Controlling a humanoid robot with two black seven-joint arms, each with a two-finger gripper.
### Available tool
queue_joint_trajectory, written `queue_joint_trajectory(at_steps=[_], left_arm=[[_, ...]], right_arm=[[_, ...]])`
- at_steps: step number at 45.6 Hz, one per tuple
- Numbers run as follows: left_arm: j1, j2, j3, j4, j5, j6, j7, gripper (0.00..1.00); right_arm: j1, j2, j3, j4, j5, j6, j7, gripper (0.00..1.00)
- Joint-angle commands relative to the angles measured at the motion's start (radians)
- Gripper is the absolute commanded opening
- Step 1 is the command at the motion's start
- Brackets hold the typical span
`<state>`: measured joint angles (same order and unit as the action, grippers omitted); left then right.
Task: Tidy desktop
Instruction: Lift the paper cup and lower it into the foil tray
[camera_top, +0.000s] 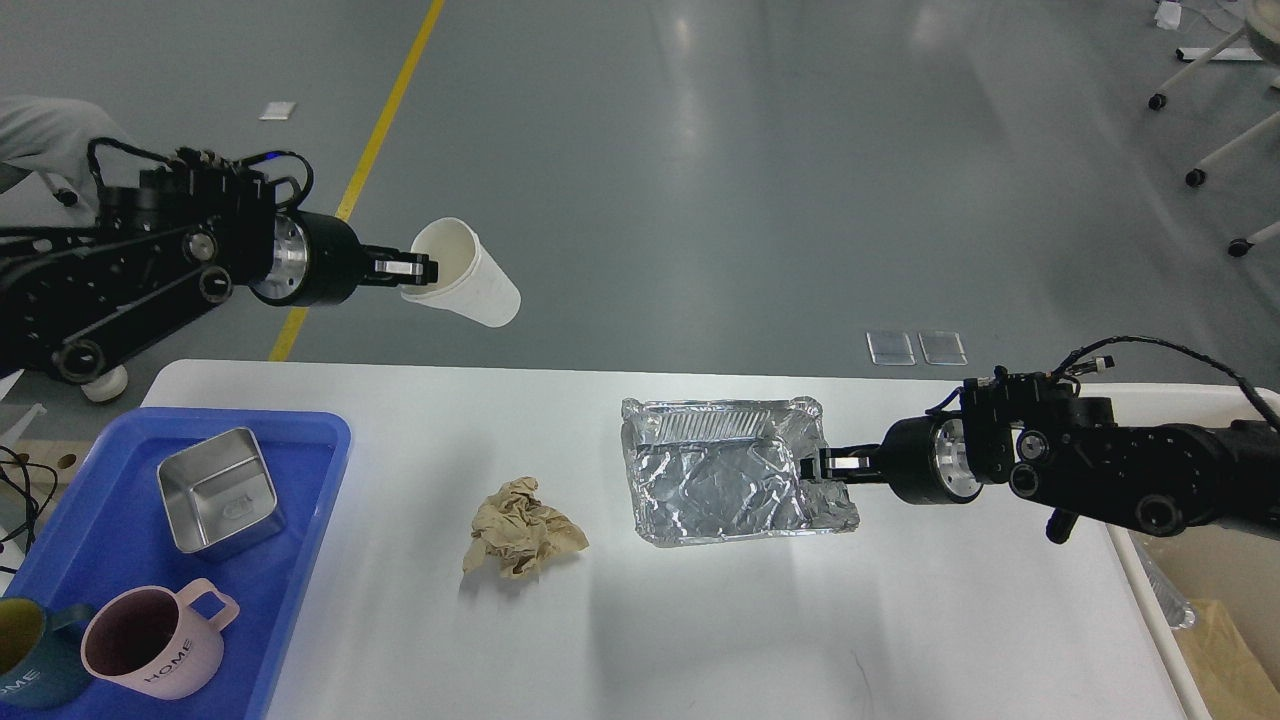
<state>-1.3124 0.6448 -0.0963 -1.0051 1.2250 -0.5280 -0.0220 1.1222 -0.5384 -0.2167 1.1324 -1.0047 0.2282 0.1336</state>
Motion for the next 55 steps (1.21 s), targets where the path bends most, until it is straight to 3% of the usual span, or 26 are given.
queue_joint_trajectory(at_steps=[1,17,26,42,55], left_arm=[[-0.077,0.082,-0.060,-0.079,-0.028,-0.084,0.014,0.02],[-0.277,0.254,-0.086,-0.196,-0.133,-0.228,-0.006,0.03],[-0.324,0.245,-0.085,-0.265,-0.171,-0.276,-0.022,0.04],[-0.344,-0.077,-0.026,-0.260,-0.157,-0.307,-0.033,0.05],[-0.326,-0.405,0.098,-0.110,-0.093,-0.282,-0.021,0.06]], right_arm=[[0.004,0.000,0.000,0.001,0.000,-0.001,0.000,0.00],[0.004,0.002,0.000,0.001,0.000,-0.001,0.001,0.00],[0.014,0.002,0.002,0.003,0.001,0.000,0.001,0.00],[0.030,0.003,0.002,0.009,0.008,0.002,0.004,0.00],[0.031,0.002,0.002,0.012,0.008,0.005,0.006,0.00]])
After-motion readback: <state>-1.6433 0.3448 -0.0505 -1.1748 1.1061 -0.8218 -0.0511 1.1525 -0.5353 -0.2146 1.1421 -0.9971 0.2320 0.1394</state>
